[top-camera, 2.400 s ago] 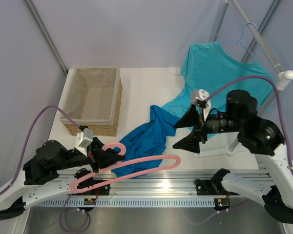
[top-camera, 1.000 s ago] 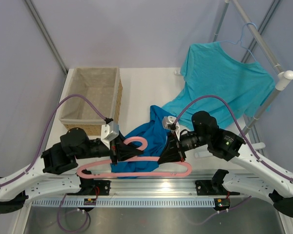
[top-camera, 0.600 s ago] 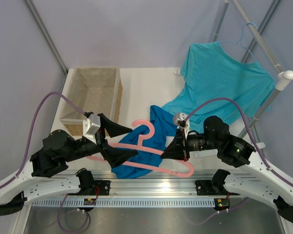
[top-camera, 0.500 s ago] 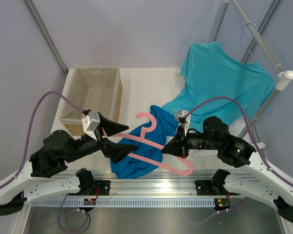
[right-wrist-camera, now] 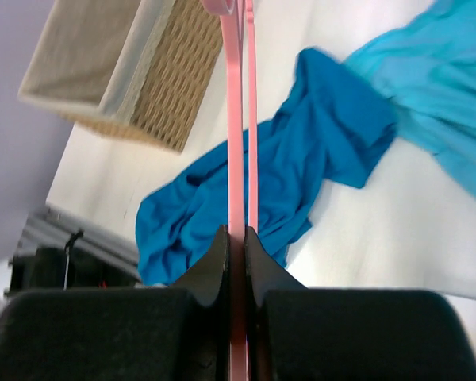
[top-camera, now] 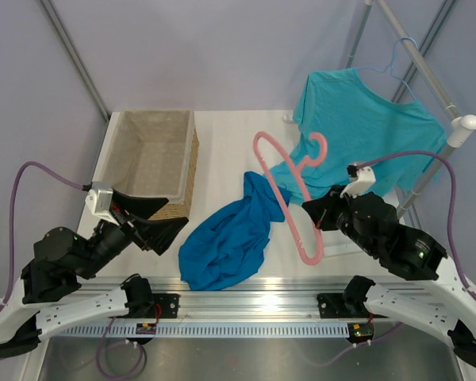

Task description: Remove the t-shirt from the hanger

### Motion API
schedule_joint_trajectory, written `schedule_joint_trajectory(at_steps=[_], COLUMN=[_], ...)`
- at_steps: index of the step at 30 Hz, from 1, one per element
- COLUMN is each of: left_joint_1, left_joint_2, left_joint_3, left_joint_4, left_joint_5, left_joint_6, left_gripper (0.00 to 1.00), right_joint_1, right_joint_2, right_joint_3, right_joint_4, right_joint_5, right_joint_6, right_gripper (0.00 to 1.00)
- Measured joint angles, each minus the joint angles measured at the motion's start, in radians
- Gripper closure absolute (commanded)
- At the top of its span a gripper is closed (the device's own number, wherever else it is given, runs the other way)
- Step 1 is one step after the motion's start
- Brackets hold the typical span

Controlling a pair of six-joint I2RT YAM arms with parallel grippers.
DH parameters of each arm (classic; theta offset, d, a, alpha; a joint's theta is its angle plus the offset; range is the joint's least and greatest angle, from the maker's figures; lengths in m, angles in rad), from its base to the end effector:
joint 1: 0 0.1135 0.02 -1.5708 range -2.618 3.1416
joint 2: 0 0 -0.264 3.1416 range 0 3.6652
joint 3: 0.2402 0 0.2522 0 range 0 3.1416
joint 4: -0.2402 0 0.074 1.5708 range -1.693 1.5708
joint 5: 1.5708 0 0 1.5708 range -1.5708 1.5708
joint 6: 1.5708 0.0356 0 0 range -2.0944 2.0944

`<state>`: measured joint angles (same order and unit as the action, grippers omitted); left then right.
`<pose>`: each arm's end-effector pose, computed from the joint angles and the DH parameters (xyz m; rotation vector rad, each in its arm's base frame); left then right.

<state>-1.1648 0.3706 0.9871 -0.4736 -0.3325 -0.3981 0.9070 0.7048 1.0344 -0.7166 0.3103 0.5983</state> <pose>0.0287 -0.0374 0.4150 0.2904 1.4935 -1.0363 0.0894 0.0966 0.3799 -0.0992 2.0001 0.6879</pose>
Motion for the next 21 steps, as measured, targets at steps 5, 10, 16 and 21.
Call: schedule_joint_trajectory(at_steps=[5, 10, 16, 21], left_joint_1=[0.000, 0.000, 0.000, 0.000], left_joint_2=[0.011, 0.012, 0.012, 0.012], left_joint_3=[0.000, 0.000, 0.000, 0.002], left_joint_4=[-0.062, -0.081, -0.108, -0.127], left_joint_5=[-0.010, -0.009, -0.010, -0.014], left_joint_6=[-0.004, -0.012, -0.018, -0.018], left_gripper=[0.01, 0.01, 0.01, 0.01], right_joint_1=[0.000, 0.000, 0.000, 0.000], right_joint_2=[-0.035, 0.039, 0.255, 0.449], right_joint_3=[0.080, 0.238, 0.527, 0.750], right_joint_4=[-0.110, -0.264, -0.503, -0.589], right_joint_5=[0.232, 0.411, 0.560, 0.621], right_joint_6=[0.134, 0.233, 0.426, 0.616], right_gripper=[1.00, 1.00, 1.00, 1.00])
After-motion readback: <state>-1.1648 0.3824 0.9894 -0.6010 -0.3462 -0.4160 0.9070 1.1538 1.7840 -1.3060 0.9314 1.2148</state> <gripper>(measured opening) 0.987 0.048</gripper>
